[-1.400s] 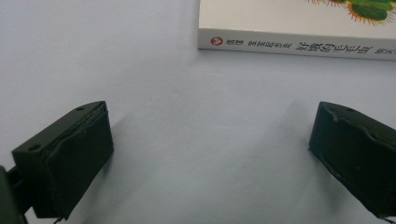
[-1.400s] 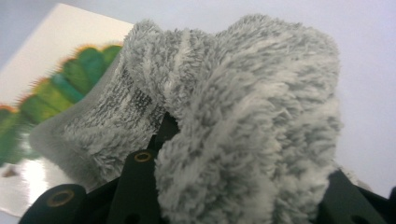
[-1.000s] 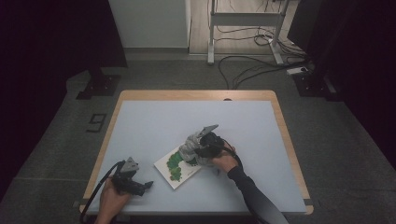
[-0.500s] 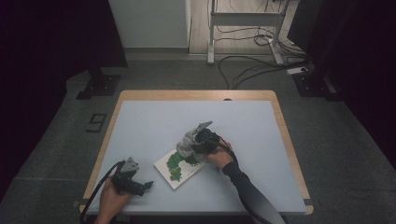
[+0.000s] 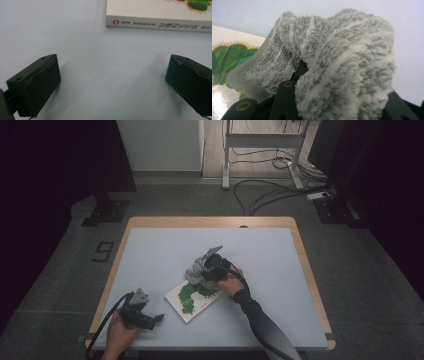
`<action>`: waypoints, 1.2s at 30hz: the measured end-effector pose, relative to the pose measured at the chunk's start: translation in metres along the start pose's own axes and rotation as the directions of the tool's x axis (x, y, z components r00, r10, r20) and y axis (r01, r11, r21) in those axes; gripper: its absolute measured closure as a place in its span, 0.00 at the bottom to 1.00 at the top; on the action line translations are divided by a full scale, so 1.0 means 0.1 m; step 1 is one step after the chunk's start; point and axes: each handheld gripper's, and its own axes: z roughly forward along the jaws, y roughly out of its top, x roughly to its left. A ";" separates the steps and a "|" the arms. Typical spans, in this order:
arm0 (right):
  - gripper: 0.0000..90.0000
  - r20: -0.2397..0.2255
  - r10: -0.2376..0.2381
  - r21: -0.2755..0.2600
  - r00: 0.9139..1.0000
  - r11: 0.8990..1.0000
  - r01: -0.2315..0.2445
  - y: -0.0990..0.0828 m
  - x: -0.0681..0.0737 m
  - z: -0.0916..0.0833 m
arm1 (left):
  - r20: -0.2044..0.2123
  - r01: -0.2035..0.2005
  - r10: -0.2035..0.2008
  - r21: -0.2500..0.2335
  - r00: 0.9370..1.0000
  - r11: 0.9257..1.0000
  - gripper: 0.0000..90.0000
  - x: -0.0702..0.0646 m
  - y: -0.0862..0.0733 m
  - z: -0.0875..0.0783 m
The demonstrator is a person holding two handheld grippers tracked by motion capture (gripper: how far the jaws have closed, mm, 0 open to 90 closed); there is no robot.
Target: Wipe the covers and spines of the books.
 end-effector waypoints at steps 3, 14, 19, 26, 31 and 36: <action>0.64 -0.004 -0.003 -0.001 1.000 1.000 0.003 0.00 0.03 0.00 | 0.000 0.000 0.000 0.000 1.000 1.000 0.00 0.00 0.00 0.00; 0.64 -0.005 -0.068 0.008 0.998 0.998 0.068 0.06 0.20 0.01 | 0.001 0.000 0.000 0.000 1.000 1.000 0.00 0.00 0.00 0.00; 0.64 -0.045 -0.100 -0.007 0.994 0.995 0.100 0.11 0.35 0.04 | 0.001 -0.001 0.001 0.000 1.000 1.000 0.00 0.00 0.00 0.00; 0.64 -0.086 -0.139 -0.017 0.987 0.990 0.138 0.19 0.58 0.09 | 0.001 0.005 -0.005 -0.004 1.000 1.000 0.00 0.00 0.00 0.00; 0.63 -0.114 -0.159 -0.030 0.981 0.987 0.157 0.22 0.71 0.11 | 0.001 0.002 -0.002 -0.002 1.000 1.000 0.00 0.00 0.00 0.00; 0.63 -0.146 -0.181 -0.037 0.972 0.983 0.178 0.26 0.83 0.13 | 0.001 0.002 -0.002 -0.003 1.000 1.000 0.00 0.00 0.00 0.00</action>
